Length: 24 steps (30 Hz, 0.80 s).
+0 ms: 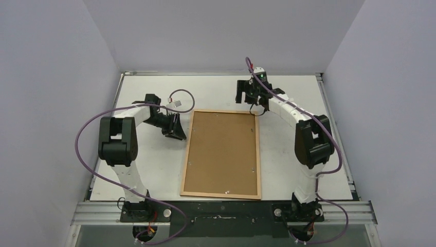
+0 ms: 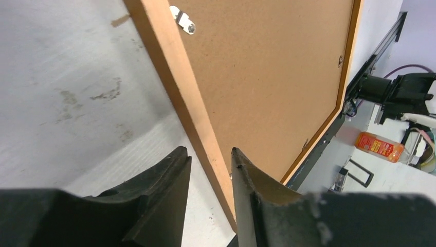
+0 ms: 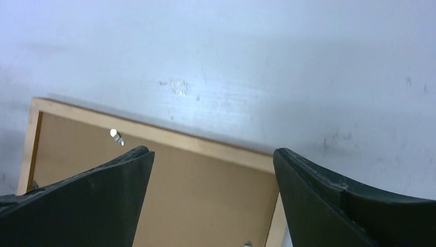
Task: Put the photo into the frame
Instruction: Adjust the photo frame at the center of the board.
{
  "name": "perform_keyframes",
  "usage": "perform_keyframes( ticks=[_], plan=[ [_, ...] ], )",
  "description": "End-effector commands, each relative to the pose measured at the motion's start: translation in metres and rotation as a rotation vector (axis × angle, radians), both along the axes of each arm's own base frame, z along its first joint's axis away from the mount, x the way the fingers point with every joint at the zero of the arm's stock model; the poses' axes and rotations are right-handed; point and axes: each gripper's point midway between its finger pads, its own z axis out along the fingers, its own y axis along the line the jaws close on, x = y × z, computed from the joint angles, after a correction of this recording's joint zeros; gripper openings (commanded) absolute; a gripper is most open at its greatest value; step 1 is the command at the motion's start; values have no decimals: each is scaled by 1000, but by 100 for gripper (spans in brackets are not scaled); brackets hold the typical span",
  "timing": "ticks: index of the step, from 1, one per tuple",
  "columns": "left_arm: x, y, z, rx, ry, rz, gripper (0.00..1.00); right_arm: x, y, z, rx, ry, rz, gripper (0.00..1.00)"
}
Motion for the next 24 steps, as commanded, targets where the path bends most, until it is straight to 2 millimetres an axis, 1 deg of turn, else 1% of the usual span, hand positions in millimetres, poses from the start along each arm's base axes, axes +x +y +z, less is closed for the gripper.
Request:
perform_keyframes(
  ticks=[1, 5, 9, 12, 15, 18, 22, 24],
  plan=[
    [-2, -13, 0, 38, -13, -18, 34, 39, 8, 4, -49, -63, 55, 90],
    [0, -15, -14, 109, -5, -19, 36, 59, 14, -11, -65, -65, 69, 90],
    [2, -17, -24, 165, -16, -34, 36, 68, 14, -24, -51, -57, 79, 90],
    [1, -19, -30, 214, -20, -54, 32, 70, 12, -36, -18, -29, 87, 90],
    [3, -19, -38, 269, -35, -67, 28, 66, 8, -46, -6, 1, 90, 92],
    [9, -18, -44, 316, -44, -69, 22, 56, 2, -52, 25, 23, 86, 93],
    [29, -14, -42, 362, -85, -57, 14, 37, -3, -55, 94, 44, 91, 96],
    [42, -12, -39, 382, -121, -52, 12, 24, -5, -59, 106, 70, 96, 98]
  ],
)
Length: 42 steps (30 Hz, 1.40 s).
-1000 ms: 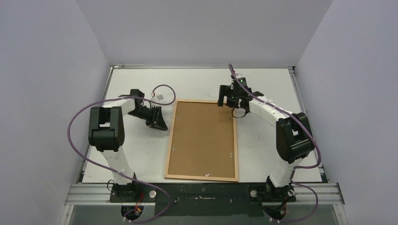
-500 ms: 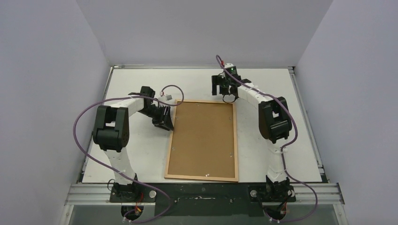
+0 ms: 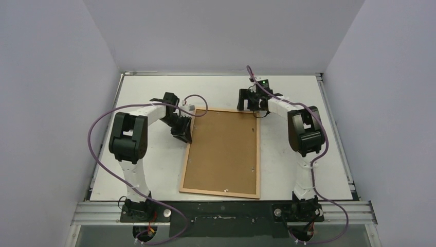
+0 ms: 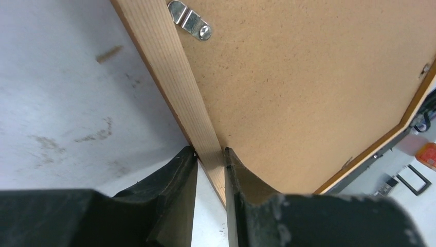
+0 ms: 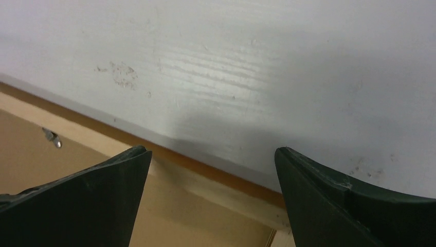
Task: Put the photo into the frame
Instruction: Adjust the photo frame at the center of the board.
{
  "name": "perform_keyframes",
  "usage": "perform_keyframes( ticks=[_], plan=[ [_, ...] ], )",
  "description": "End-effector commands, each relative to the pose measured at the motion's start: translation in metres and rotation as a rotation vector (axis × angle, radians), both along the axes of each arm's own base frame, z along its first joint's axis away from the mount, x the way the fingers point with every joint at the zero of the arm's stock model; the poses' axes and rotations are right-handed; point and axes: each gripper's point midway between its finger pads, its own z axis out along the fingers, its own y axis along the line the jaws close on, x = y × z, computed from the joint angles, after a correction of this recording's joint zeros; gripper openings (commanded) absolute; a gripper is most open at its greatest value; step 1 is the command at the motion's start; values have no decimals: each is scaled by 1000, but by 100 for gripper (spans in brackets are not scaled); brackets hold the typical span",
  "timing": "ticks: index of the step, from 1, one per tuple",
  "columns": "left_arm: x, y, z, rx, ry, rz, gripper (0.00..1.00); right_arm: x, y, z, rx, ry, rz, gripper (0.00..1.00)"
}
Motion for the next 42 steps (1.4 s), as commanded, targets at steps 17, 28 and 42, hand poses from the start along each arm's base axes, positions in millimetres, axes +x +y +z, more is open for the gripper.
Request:
perform_keyframes(
  ticks=[17, 28, 42],
  plan=[
    [116, 7, 27, 83, -276, -30, 8, -199, 8, 28, 251, 92, 76, 94],
    [68, -22, 37, -69, -195, -126, 12, -227, -24, 82, 106, -21, -49, 93],
    [115, -43, 53, -154, -184, -22, 26, -135, 116, 126, 342, -173, 110, 96]
  ],
)
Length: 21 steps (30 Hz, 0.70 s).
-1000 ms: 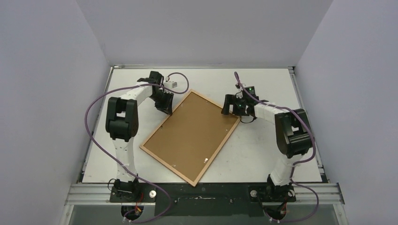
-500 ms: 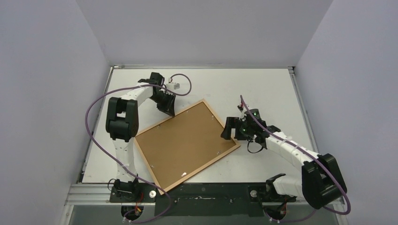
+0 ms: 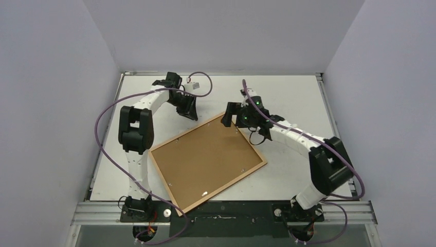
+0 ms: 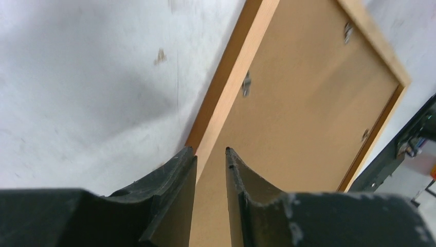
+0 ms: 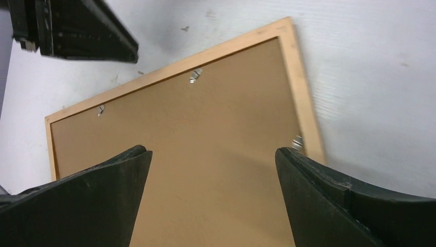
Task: Put the photo into the frame
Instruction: Adjust the photo frame at the center of the board, then install the photo frame at the center of the board.
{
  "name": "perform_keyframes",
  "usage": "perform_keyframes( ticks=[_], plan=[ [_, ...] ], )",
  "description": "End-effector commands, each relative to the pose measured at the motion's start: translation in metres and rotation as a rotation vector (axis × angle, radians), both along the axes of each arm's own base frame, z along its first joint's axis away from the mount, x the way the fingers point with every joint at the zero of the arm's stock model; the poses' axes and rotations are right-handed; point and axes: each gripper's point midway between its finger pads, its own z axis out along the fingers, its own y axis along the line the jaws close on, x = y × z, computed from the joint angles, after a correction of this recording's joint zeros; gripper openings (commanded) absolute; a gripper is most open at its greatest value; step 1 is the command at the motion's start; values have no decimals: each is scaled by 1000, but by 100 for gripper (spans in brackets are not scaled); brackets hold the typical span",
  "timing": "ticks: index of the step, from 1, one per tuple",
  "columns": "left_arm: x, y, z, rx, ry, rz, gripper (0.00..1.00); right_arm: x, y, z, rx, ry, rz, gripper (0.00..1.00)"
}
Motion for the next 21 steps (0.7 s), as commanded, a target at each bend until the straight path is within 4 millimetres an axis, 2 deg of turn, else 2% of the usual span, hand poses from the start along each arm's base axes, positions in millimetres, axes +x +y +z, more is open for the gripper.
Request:
perform_keyframes(
  ticks=[1, 5, 9, 15, 21],
  plan=[
    [27, -21, 15, -90, -1, 31, 26, 26, 62, 22, 142, -87, 71, 96],
    [38, -30, 4, -103, 33, 44, 25, 38, 85, 12, 206, -76, 87, 97],
    [42, -36, -3, -109, 48, 35, 21, 41, 106, 0, 251, -66, 136, 98],
    [38, -37, -9, -96, 66, 10, 13, 45, 125, -21, 254, -42, 186, 98],
    [32, -36, -14, -94, 77, 0, 10, 44, 141, -33, 249, -25, 217, 98]
  ],
)
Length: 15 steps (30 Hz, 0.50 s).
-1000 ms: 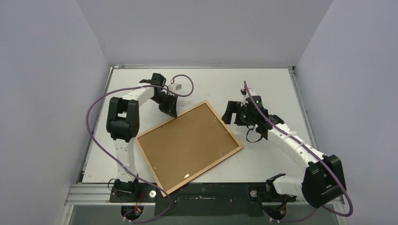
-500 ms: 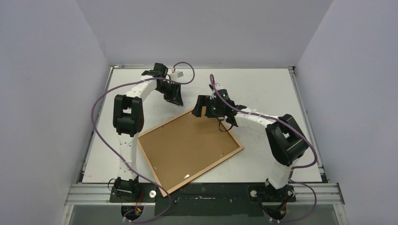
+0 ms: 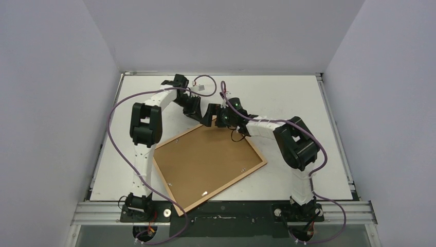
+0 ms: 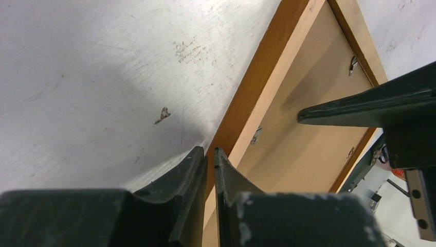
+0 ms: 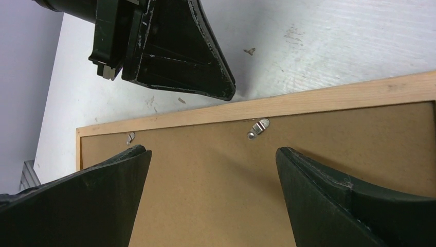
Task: Put the photo into the frame
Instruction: Install the photo frame at the center of the board.
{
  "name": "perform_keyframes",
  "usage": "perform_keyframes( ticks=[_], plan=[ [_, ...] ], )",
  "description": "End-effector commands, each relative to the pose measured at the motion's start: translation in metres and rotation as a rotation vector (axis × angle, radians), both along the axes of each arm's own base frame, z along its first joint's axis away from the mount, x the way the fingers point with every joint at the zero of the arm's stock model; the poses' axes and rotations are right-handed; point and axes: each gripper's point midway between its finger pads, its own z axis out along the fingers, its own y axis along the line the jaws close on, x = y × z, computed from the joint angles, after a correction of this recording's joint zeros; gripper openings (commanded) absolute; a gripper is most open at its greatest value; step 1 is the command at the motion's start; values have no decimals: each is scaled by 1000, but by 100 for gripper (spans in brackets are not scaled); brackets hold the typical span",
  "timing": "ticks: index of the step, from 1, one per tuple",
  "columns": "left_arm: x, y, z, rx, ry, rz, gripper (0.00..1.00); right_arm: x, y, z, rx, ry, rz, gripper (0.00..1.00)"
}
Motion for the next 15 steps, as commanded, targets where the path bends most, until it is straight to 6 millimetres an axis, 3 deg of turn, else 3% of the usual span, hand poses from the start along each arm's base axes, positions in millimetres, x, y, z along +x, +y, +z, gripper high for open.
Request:
perform_keyframes(
  ticks=[1, 15],
  plan=[
    [4, -4, 15, -31, -34, -23, 9, 10, 28, 24, 71, -77, 45, 98],
    [2, -6, 14, -48, -34, -27, 8, 7, 31, -1, 55, -32, 52, 98]
  ],
)
